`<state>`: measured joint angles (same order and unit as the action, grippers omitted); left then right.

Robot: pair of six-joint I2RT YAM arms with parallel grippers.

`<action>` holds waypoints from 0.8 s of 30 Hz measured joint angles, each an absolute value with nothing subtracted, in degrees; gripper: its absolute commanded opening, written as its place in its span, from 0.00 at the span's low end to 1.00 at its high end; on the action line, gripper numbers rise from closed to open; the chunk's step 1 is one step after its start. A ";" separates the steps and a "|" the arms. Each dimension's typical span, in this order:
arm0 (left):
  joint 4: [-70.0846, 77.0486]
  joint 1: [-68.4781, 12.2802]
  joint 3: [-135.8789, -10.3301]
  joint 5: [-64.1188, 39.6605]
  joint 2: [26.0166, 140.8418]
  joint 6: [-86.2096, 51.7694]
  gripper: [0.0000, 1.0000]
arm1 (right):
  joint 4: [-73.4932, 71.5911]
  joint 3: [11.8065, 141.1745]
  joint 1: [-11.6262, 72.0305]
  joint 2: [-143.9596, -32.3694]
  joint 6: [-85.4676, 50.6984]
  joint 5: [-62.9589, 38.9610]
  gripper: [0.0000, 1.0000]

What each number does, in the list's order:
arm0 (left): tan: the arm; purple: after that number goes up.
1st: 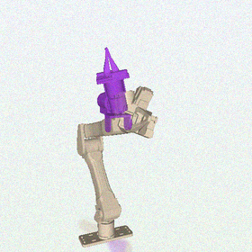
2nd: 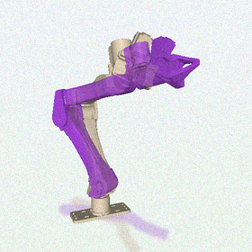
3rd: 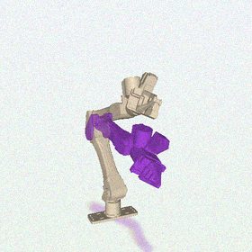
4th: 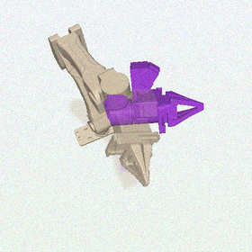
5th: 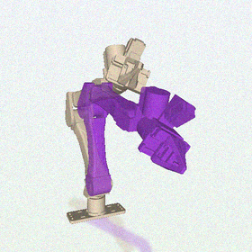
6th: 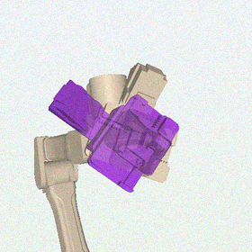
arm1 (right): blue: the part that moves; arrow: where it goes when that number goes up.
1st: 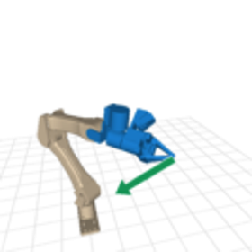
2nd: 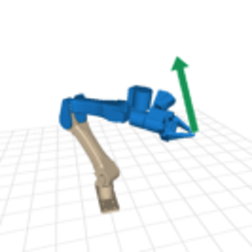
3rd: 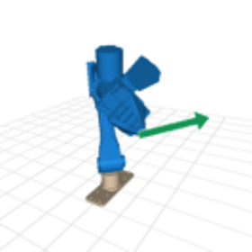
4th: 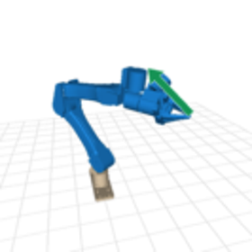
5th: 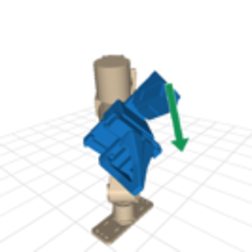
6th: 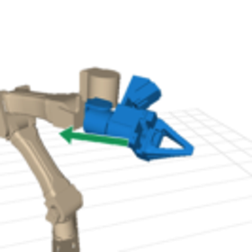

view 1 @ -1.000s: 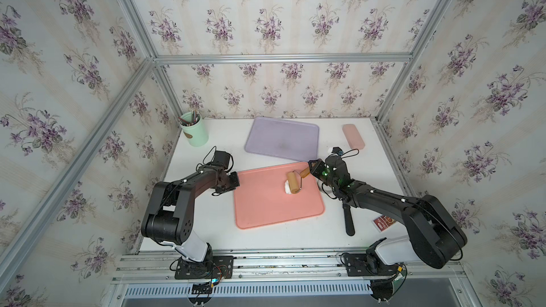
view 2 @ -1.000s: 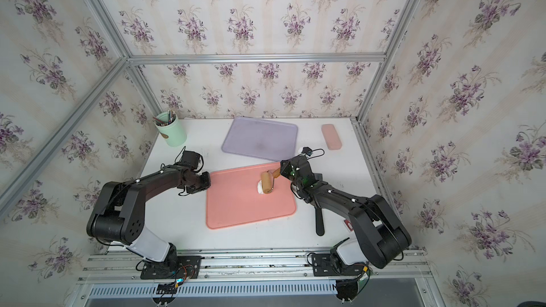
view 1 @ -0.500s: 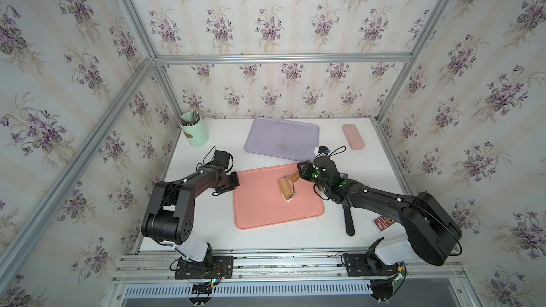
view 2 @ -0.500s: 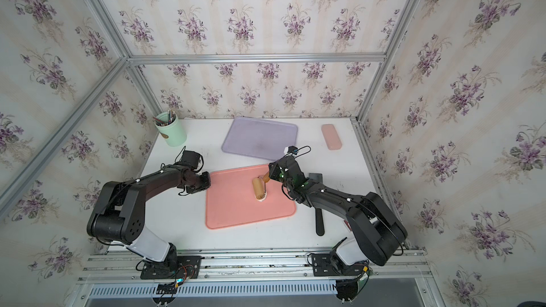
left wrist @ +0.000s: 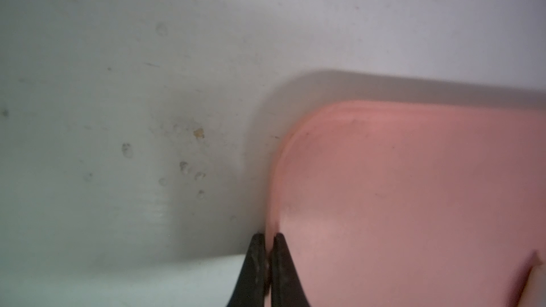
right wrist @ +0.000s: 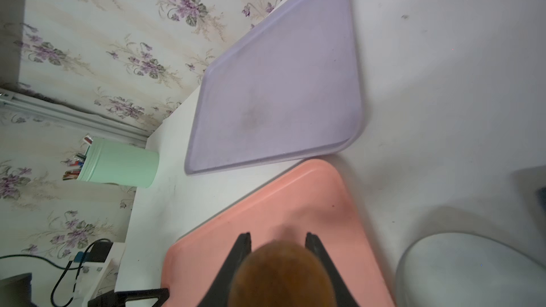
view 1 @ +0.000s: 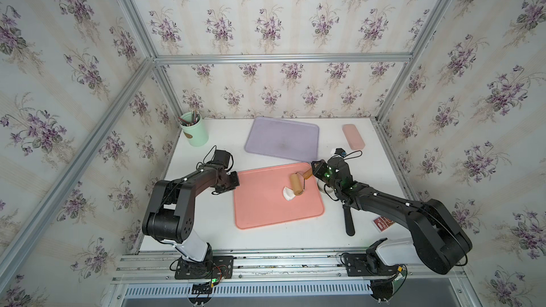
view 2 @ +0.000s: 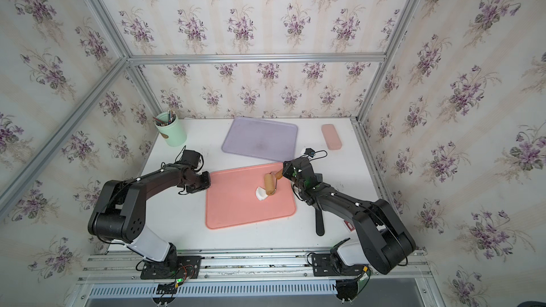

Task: Roll out the dumpling wrappers from the dough
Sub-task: Flatten out the dough on the work surface.

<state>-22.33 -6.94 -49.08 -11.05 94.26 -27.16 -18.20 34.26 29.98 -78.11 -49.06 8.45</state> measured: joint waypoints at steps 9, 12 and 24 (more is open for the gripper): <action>-22.06 -6.98 -48.38 -10.09 92.90 -26.96 0.00 | -12.47 36.32 36.05 -71.42 -43.86 7.66 0.00; -22.06 -6.98 -48.38 -10.07 92.90 -26.98 0.00 | -13.98 37.67 38.46 -74.83 -43.48 6.61 0.00; -22.85 -7.14 -48.99 -9.89 93.23 -26.94 0.00 | -27.88 32.91 39.81 -82.19 -45.15 7.79 0.00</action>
<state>-22.85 -7.14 -48.99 -9.89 93.23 -26.94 -27.88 32.91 39.81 -82.19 -45.15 7.79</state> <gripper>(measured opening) 0.087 0.324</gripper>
